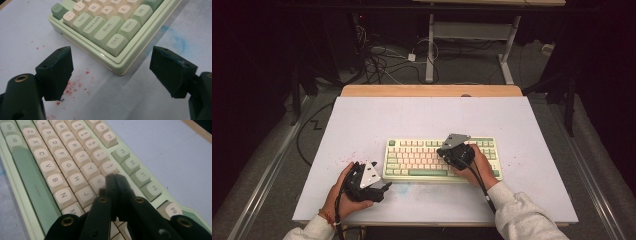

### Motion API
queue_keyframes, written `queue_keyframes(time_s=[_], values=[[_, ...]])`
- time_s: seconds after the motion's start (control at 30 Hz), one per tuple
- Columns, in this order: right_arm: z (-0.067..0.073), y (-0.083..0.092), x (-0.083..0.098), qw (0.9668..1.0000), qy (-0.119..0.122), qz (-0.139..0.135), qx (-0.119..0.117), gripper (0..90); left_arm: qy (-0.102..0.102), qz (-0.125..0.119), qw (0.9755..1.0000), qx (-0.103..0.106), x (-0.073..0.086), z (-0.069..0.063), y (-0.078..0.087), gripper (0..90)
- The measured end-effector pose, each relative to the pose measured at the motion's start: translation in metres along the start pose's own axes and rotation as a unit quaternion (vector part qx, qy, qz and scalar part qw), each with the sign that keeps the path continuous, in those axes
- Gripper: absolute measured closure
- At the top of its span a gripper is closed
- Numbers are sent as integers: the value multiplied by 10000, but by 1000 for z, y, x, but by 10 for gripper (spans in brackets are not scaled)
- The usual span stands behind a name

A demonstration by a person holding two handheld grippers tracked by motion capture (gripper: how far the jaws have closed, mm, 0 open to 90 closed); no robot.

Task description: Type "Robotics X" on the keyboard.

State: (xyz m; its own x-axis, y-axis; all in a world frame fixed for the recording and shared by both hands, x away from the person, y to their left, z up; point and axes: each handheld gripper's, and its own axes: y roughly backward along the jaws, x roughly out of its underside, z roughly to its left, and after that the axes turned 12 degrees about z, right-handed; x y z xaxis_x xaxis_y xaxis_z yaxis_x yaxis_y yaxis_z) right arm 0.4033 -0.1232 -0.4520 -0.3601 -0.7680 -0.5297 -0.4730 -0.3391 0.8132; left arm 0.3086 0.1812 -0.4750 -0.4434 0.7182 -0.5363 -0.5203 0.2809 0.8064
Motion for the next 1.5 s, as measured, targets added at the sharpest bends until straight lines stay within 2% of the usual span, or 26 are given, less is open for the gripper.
queue_keyframes(time_s=[0.07,0.17,0.27,0.37,0.43,0.67,0.77,0.9,1.07,1.3,1.5], values=[[0,-1,-1,10000,27,-11,-33,900,-10,-1,10000,8,0,0,0,177],[2,-3,-3,9999,66,156,-38,900,-7,0,10000,5,0,0,0,177],[3,-2,-4,9998,47,198,-30,900,-2,0,10000,-2,0,0,0,177],[3,4,-2,10000,0,-17,12,900,-5,8,10000,0,0,0,0,177],[3,7,0,9997,-97,-218,-43,896,-6,16,10000,4,0,0,0,177],[1,19,6,9987,-218,-451,-108,855,-19,34,10000,-20,0,0,0,177],[1,26,8,9982,-279,-529,-98,805,-17,38,10000,-17,0,-1,0,177],[1,34,11,9971,-307,-685,-99,693,-21,37,10000,-19,0,-1,0,177],[2,41,17,9958,-309,-865,26,531,3,12,10000,-38,0,0,2,178],[2,50,27,9938,-360,-1038,173,361,27,-5,10000,-46,-1,0,2,195],[4,60,38,9919,-369,-1161,364,320,61,-44,10000,-51,0,0,4,213]])
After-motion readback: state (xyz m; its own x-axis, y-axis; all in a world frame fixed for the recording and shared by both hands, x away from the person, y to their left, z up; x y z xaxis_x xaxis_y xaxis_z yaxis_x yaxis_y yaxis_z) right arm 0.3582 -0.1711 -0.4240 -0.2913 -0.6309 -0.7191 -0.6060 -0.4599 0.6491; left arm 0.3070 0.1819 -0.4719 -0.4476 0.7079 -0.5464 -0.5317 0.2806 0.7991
